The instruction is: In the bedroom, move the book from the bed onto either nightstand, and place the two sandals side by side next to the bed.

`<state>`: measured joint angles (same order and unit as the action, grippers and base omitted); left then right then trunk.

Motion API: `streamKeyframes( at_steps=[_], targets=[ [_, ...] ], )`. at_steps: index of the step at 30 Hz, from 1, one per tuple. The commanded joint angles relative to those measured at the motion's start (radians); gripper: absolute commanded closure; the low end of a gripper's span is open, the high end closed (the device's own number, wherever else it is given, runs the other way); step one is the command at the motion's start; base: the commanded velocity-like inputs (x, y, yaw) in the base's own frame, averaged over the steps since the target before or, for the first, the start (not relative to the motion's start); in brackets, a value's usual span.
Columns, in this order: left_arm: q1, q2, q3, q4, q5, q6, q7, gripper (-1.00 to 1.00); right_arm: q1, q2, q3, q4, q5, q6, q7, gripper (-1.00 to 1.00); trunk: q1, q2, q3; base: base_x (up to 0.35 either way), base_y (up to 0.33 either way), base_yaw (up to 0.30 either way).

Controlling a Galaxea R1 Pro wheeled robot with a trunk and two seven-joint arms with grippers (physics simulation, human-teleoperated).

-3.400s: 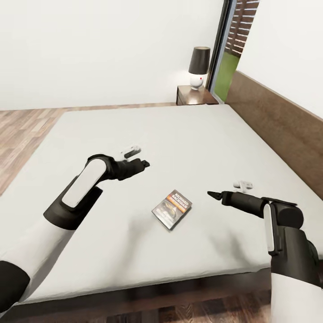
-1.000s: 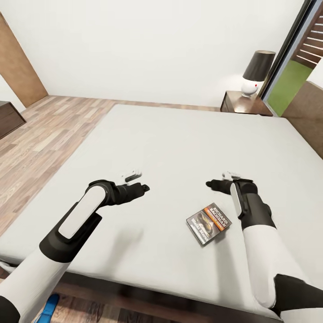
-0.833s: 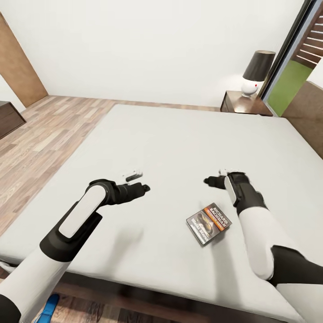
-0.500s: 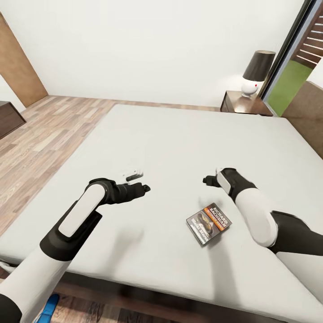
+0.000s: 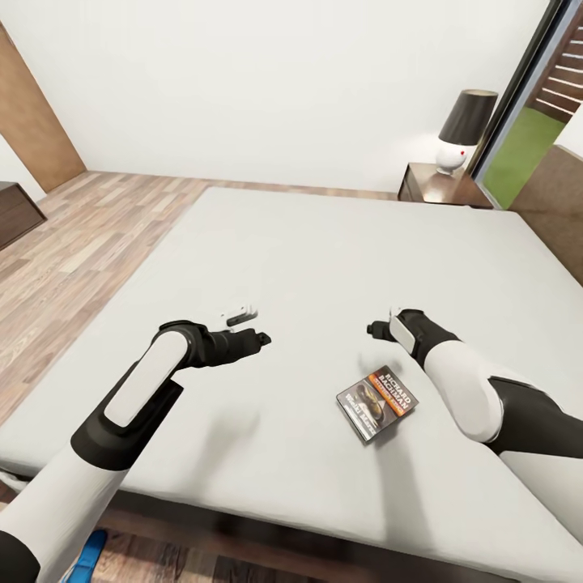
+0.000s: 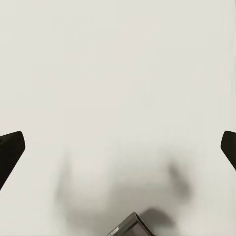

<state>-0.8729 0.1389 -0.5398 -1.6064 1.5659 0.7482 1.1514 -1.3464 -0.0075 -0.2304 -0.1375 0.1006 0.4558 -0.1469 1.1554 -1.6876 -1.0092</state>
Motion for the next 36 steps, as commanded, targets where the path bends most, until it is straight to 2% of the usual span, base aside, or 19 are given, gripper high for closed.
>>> streamKeyframes(
  at_steps=[1,4,14,36],
  targets=[
    [-0.001,0.001,-0.001,-0.001,0.007,0.003,0.008,-1.0,0.001,0.0,-0.008,-0.001,0.009,0.003,-0.001,-1.0,0.0,0.0,-0.002,0.0,0.0,0.0],
    [-0.001,0.002,0.001,-0.001,0.008,0.003,0.007,-1.0,0.006,-0.002,-0.008,0.001,0.004,-0.001,-0.001,-1.0,0.0,0.0,-0.005,0.0,0.0,0.0],
    [-0.002,-0.001,0.001,-0.001,0.009,0.003,0.005,-1.0,0.042,-0.003,-0.009,0.002,-0.009,-0.006,0.001,-1.0,0.038,-0.07,-0.04,0.0,0.0,0.0],
    [-0.004,-0.003,0.001,-0.001,0.015,0.005,0.007,-1.0,0.048,-0.004,-0.01,0.003,-0.013,0.006,0.001,-1.0,0.119,-0.217,-0.107,0.0,0.0,0.0]
  ],
)
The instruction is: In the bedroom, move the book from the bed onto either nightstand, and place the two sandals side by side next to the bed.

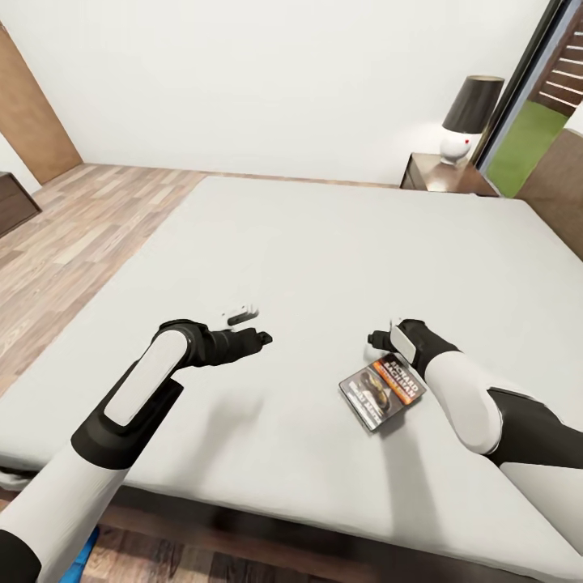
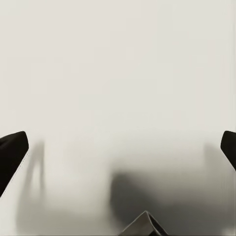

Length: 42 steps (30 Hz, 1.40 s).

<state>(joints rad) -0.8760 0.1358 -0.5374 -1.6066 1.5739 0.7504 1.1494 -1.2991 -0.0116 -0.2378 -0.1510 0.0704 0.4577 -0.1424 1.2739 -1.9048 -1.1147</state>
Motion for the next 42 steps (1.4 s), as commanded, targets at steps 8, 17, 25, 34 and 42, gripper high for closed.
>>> streamKeyframes(
  at_steps=[8,17,25,34,42],
  targets=[
    [0.0,0.003,-0.002,0.0,0.008,0.004,0.009,-1.0,-0.004,0.002,-0.003,0.016,0.017,0.015,-0.005,-1.0,0.0,0.0,-0.001,0.0,0.0,0.0],
    [0.006,0.006,-0.008,0.002,0.003,0.005,0.011,-1.0,-0.006,0.001,-0.003,0.016,0.017,0.032,-0.005,-1.0,0.0,0.0,-0.001,0.0,0.0,0.0],
    [0.011,0.014,-0.012,0.002,-0.002,0.005,0.014,-1.0,-0.006,0.001,-0.003,0.016,0.017,0.036,-0.005,-1.0,0.0,0.0,-0.001,-0.146,0.0,0.0],
    [0.012,0.016,-0.011,0.002,-0.003,0.004,0.013,-1.0,-0.01,0.005,-0.002,0.016,0.017,0.057,-0.006,-1.0,0.0,0.0,-0.001,-0.143,0.0,0.0],
    [0.018,0.017,-0.008,0.002,-0.004,0.004,0.013,-1.0,-0.024,0.007,-0.002,0.012,0.016,0.092,-0.006,-1.0,0.0,0.0,-0.001,-0.021,0.0,0.0]
  ],
)
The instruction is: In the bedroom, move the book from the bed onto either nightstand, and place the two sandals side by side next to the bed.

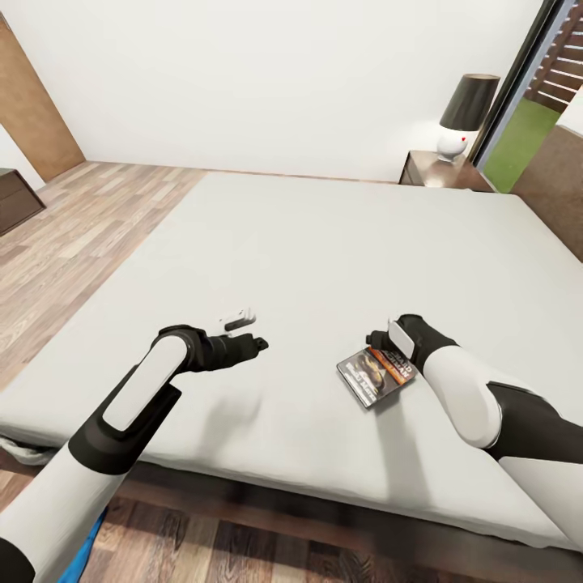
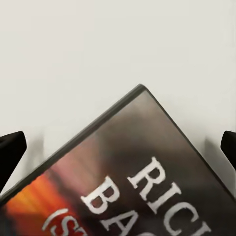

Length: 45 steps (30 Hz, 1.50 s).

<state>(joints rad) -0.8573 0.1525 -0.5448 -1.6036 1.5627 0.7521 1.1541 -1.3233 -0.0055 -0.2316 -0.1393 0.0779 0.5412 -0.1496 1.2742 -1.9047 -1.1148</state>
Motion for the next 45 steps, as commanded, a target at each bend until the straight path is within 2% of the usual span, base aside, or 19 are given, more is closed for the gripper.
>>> streamKeyframes(
  at_steps=[1,16,29,45],
  targets=[
    [0.002,0.001,0.0,-0.001,0.007,0.003,0.009,-1.0,-0.004,0.001,-0.008,-0.001,0.008,0.012,0.001,-1.0,0.0,0.0,-0.001,-0.006,0.0,0.0],
    [0.009,0.001,0.006,-0.001,0.007,0.003,0.009,-1.0,-0.01,0.004,-0.008,-0.001,0.008,0.018,0.001,-1.0,0.0,0.0,-0.001,-0.176,0.074,0.0],
    [0.009,0.002,0.006,0.002,0.007,0.003,0.01,-1.0,-0.01,0.002,-0.008,-0.002,0.008,0.019,0.001,-1.0,0.0,0.0,-0.001,-0.062,0.049,0.0],
    [0.009,0.001,0.006,0.004,0.008,0.004,0.009,-1.0,-0.011,0.002,-0.008,-0.002,0.008,0.019,0.001,-1.0,0.0,0.0,-0.001,-0.132,0.15,0.0]
  ],
)
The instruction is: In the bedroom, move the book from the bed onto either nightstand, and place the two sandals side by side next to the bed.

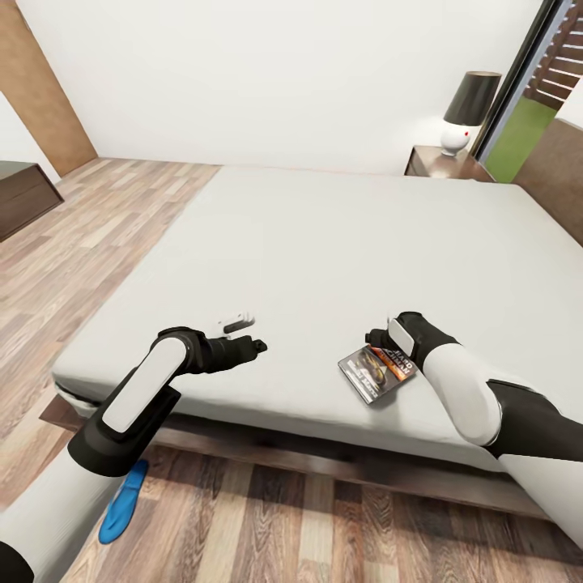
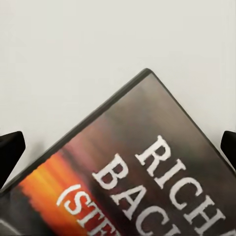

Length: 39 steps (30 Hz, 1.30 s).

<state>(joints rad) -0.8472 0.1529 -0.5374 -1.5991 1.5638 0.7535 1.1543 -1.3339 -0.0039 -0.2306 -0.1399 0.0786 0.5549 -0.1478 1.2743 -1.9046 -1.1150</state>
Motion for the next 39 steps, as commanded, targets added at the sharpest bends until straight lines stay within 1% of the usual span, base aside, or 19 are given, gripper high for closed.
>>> streamKeyframes(
  at_steps=[1,11,24,39],
  targets=[
    [-0.001,0.001,-0.001,-0.001,0.007,0.003,0.009,-1.0,0.0,0.001,-0.009,-0.001,0.007,0.005,-0.001,-1.0,0.0,0.0,-0.001,-0.048,0.049,0.0],
    [-0.001,0.001,-0.001,-0.001,0.006,0.003,0.009,-1.0,-0.001,0.001,-0.008,-0.001,0.008,0.005,-0.001,-1.0,0.0,0.0,-0.001,-0.056,0.017,0.0],
    [-0.001,0.001,-0.001,-0.001,0.007,0.002,0.011,-1.0,-0.001,0.001,-0.007,-0.001,0.009,0.005,-0.001,-1.0,0.0,0.0,-0.001,-0.244,0.002,0.0],
    [-0.001,0.001,-0.001,-0.001,0.006,0.001,0.011,-1.0,-0.001,0.002,-0.007,-0.001,0.009,0.005,-0.001,-1.0,0.0,0.0,-0.001,-0.037,0.0,0.0]
  ],
)
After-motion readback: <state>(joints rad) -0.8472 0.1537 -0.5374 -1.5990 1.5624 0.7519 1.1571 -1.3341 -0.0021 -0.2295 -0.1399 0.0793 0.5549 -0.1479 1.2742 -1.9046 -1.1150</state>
